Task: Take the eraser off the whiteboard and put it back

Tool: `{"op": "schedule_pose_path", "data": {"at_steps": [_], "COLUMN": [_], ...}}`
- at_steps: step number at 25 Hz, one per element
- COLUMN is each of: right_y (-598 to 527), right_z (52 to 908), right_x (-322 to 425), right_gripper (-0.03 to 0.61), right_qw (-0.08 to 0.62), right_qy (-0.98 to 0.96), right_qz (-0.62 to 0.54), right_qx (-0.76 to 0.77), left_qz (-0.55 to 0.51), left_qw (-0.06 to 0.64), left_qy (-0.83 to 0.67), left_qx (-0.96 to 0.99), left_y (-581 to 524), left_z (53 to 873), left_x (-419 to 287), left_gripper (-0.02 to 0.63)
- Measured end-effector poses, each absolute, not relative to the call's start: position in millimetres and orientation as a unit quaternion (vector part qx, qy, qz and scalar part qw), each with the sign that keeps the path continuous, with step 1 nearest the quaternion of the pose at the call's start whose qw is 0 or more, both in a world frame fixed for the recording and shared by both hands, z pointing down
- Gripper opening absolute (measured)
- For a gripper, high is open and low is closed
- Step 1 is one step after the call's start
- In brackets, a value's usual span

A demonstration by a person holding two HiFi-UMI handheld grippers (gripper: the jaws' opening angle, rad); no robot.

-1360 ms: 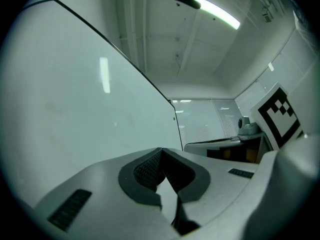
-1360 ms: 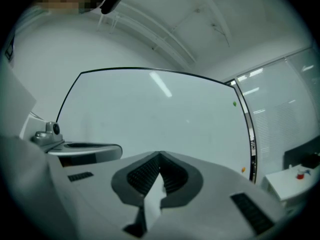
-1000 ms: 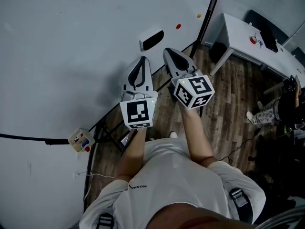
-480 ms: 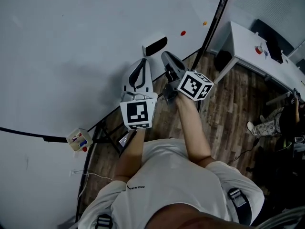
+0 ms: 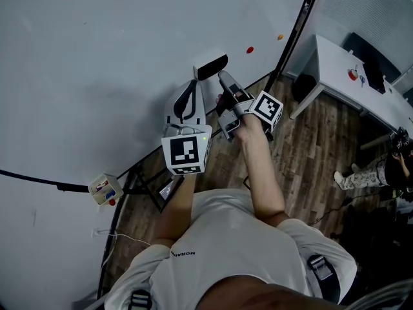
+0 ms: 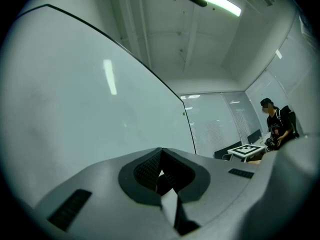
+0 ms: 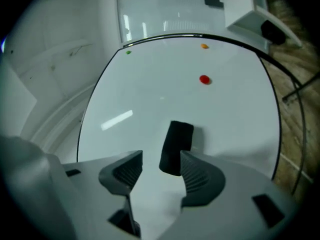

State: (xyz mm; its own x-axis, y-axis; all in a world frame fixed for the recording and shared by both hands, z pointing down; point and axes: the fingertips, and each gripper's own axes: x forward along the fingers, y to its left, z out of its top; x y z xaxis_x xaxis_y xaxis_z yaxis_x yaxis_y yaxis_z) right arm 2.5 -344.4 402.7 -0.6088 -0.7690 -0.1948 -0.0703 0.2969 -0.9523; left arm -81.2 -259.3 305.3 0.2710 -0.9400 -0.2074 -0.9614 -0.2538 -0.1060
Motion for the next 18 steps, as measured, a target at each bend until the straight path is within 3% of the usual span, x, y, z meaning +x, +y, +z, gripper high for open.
{"op": "schedule_pose_path", "data": {"at_steps": [9,18], "right_y": [-375,-390], "right_z": [428,429], "right_x": [-5,-13], "right_gripper": [0.295,0.308], "right_qw": [0.353,0.36], "right_qy": [0.666,0.648], "right_qz": [-0.597,-0.619], "right_qx": [-0.274,-0.258], "left_qz": [0.045,0.043], "left_qw": [0.108,0.108], "left_qy": [0.607,0.614], "left_qx": [-0.786,-0.781], "left_y": [-265,-269], "left_z": [304,303], "left_x": [-80,-83], "left_gripper": [0.003,0.003]}}
